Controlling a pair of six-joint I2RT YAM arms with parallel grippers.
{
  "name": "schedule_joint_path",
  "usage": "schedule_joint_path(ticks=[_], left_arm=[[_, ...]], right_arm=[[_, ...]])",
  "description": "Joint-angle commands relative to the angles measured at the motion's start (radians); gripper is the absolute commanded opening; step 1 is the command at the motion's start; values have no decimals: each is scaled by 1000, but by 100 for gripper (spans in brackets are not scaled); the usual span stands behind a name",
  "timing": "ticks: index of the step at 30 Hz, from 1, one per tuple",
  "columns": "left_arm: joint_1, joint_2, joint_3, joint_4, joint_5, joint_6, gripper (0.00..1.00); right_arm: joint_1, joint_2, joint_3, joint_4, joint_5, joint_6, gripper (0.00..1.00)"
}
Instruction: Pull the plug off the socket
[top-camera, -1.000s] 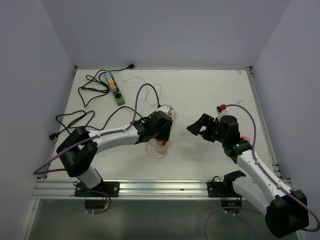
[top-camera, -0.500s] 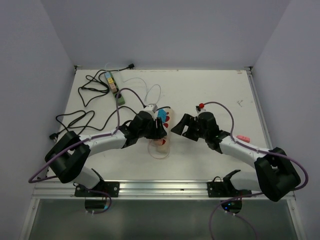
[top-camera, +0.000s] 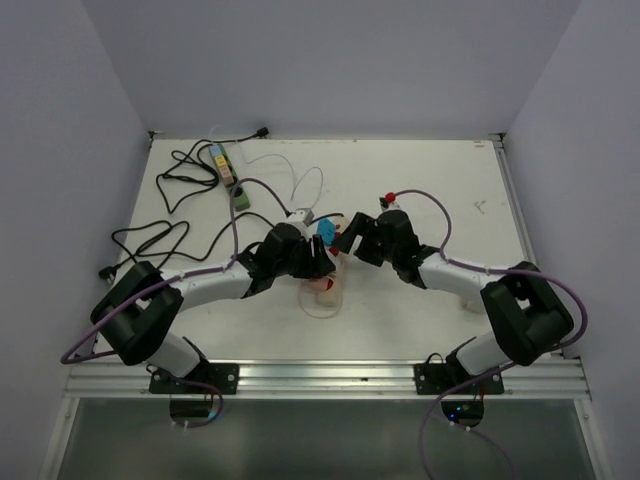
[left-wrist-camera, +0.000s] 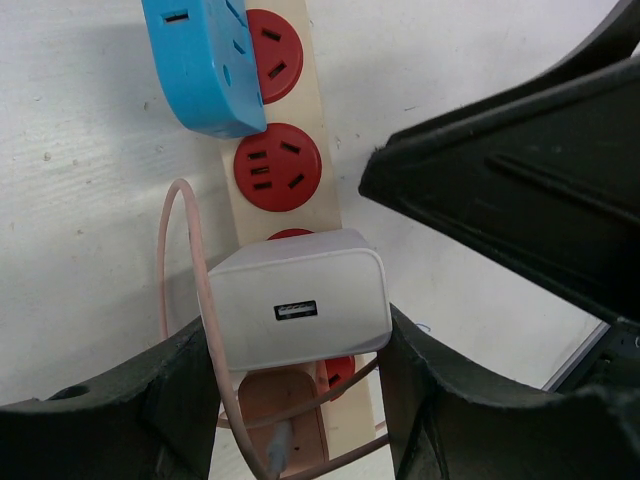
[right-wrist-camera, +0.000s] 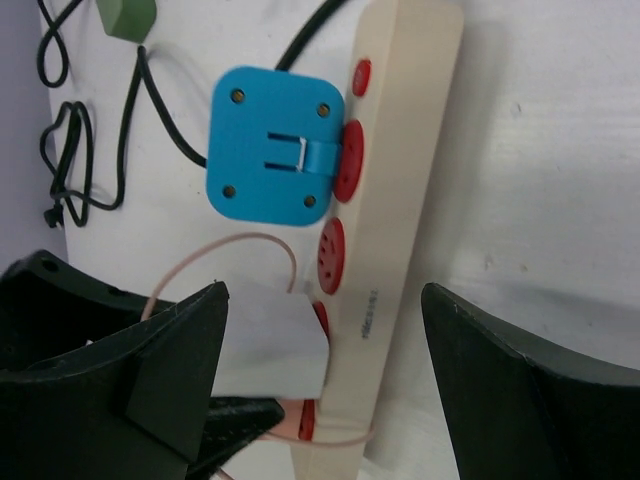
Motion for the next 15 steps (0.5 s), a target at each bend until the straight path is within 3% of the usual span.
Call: schedule_joint_path(ticks=[1, 15], left_arm=[[-5, -6, -23, 84, 72, -24, 44], [-3, -6, -57, 159, 100, -30, 44]], right_arm=[[-1, 54, 75, 75, 19, 13, 82], [-1, 244, 99, 138, -99, 39, 65]])
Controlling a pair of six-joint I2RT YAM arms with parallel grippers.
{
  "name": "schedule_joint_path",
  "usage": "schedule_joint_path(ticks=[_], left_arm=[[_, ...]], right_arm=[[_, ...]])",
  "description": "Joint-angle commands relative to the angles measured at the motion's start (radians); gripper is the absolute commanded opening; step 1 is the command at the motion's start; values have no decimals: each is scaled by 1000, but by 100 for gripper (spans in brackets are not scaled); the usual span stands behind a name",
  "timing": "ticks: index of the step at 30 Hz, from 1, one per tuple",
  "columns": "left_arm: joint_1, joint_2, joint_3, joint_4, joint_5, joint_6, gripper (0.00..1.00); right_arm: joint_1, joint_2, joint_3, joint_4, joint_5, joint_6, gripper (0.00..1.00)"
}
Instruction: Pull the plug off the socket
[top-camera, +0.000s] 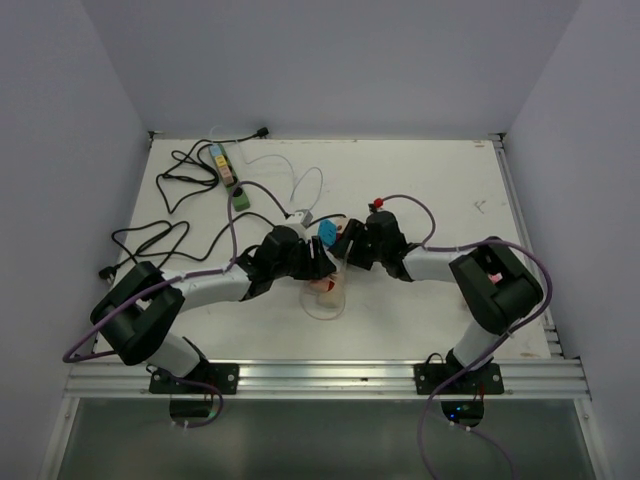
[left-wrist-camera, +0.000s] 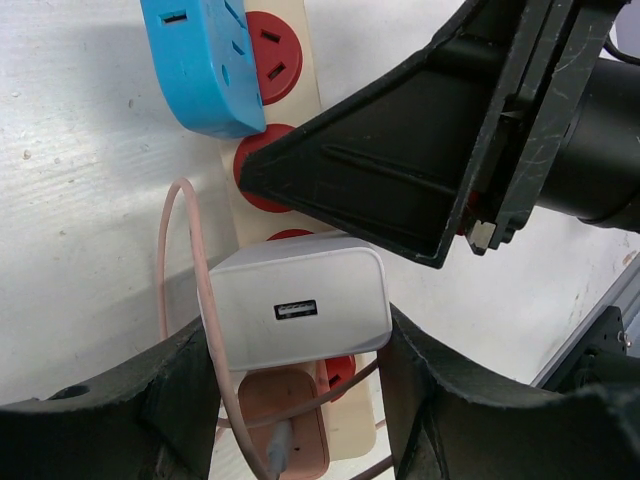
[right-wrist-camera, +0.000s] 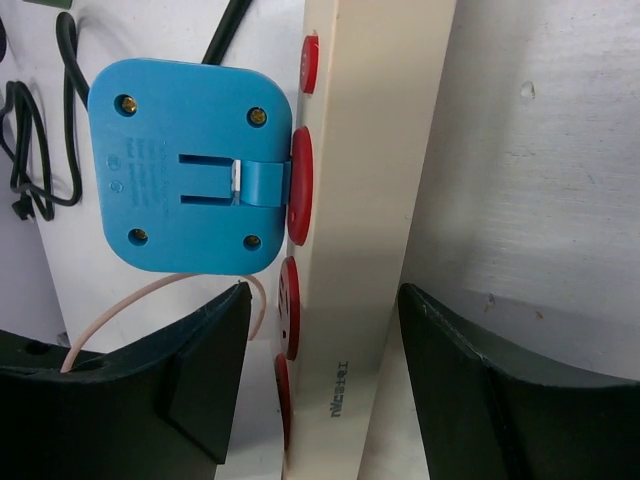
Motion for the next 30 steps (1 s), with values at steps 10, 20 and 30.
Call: schedule_joint_path(ticks=[10, 20, 30], left_arm=[[-7, -10, -54, 169, 97, -13, 45], [-2, -142, -89, 75, 51, 10, 94], [16, -368, -55, -138, -44, 103, 100]], right_arm=[[-1, 90, 35, 79, -88, 0, 49], [-1, -51, 41, 18, -45, -138, 0], [1, -315, 78, -123, -40, -319, 0]])
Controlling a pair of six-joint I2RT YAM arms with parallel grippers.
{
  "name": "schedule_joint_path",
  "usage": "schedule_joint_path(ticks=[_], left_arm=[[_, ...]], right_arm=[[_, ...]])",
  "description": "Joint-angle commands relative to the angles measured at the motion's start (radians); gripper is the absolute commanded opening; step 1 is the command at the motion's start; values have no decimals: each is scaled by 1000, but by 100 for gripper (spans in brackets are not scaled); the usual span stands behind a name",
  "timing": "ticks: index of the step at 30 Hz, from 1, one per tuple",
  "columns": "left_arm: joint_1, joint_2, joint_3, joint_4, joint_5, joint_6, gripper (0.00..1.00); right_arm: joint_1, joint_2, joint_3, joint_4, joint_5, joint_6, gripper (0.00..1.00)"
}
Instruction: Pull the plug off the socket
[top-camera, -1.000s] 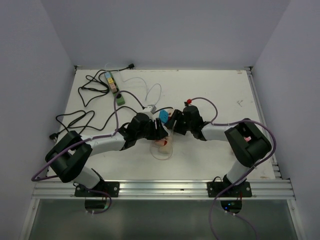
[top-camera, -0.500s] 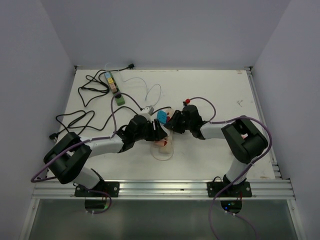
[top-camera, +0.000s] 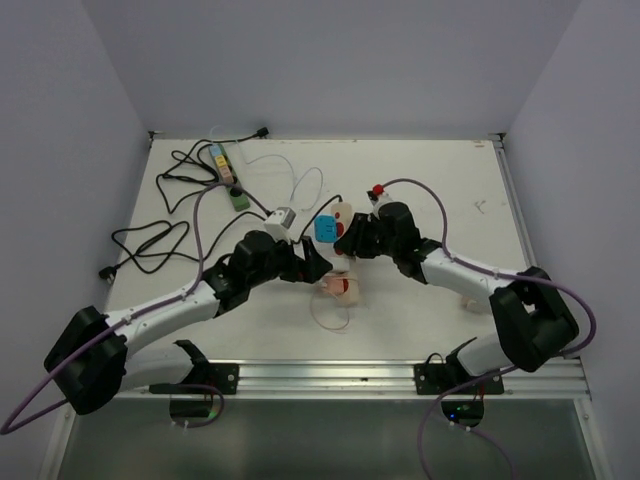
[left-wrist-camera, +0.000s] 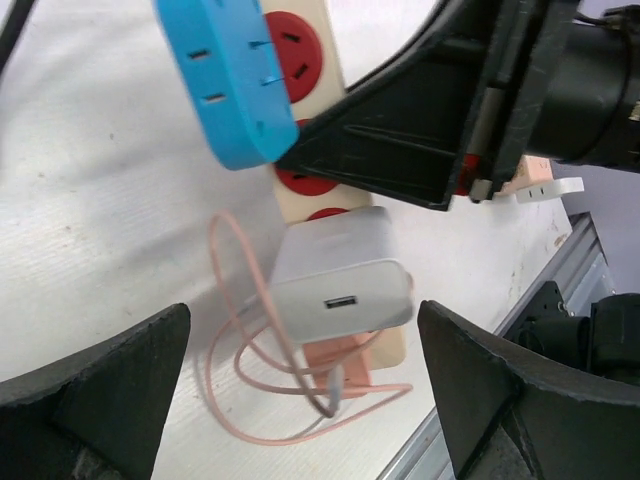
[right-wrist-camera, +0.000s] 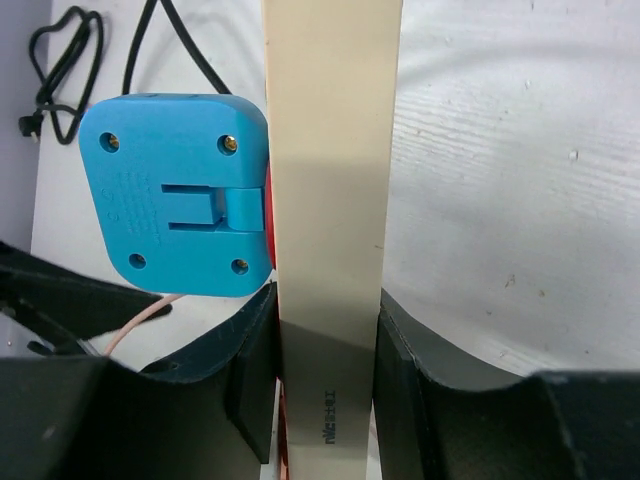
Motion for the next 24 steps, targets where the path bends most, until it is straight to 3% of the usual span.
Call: schedule_joint_path(ticks=[1, 7, 16, 24], left_arm=[[18, -80, 45, -106, -88, 75, 100], [33, -170, 90, -163, -159, 99, 100], [33, -36, 208, -111, -90, -46, 99], [35, 71, 256, -76, -58, -95, 84]], right_arm=[[1, -115, 61, 1, 8, -90, 0], [12, -217, 57, -42, 8, -166, 0], [53, -261, 57, -68, 80, -231, 0], [73, -293, 57, -59, 85, -233, 0]])
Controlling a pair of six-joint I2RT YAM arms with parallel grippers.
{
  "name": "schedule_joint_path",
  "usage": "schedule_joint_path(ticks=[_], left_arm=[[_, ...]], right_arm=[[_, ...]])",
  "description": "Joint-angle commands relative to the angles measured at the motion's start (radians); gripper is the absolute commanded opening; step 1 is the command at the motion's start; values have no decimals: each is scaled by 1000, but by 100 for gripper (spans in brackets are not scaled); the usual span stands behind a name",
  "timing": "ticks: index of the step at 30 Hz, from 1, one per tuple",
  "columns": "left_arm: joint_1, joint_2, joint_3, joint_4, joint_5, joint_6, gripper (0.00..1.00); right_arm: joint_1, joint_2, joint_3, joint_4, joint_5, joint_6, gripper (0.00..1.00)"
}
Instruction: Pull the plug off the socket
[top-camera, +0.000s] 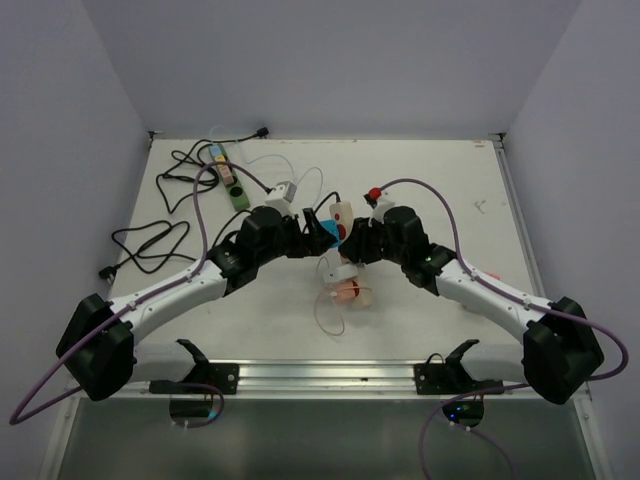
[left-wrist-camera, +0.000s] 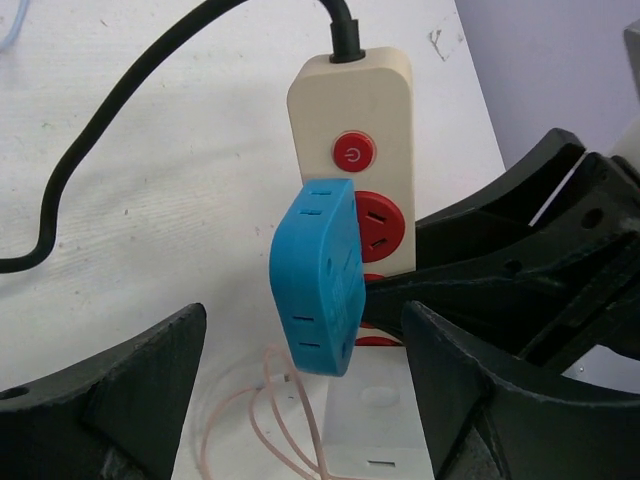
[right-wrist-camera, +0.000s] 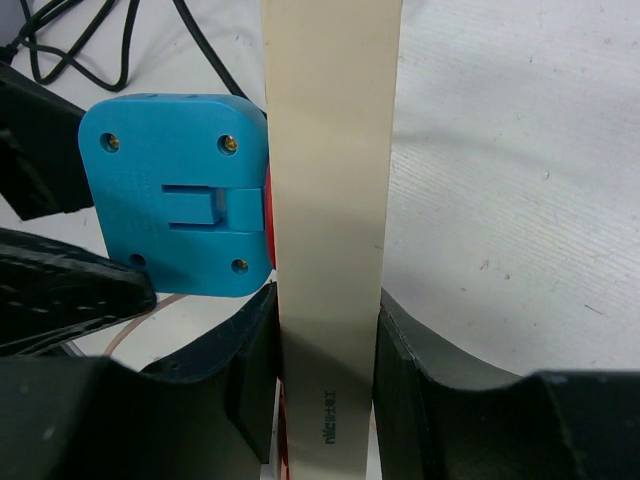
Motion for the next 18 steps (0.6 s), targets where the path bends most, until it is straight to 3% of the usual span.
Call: schedule_joint_path(ticks=[1, 4, 7, 10, 12, 18], left_arm=[[5, 26, 34, 75, 33, -45, 82], [5, 32, 14, 119, 25, -50, 66], [3, 26, -24, 177, 14, -58, 43], [5, 9, -55, 223, 20, -56, 12], [5, 0, -65, 233, 23, -56, 1], [5, -88, -137, 257, 20, -80, 0]], right_arm=[[6, -65, 54, 102, 8, -2, 0], [9, -70, 46, 118, 1, 0, 0], [10, -68, 28, 137, 3, -2, 0], [9, -71, 7, 142, 17, -3, 0], [9, -77, -3, 144, 52, -8, 0], [7, -78, -27, 141, 119, -14, 0]])
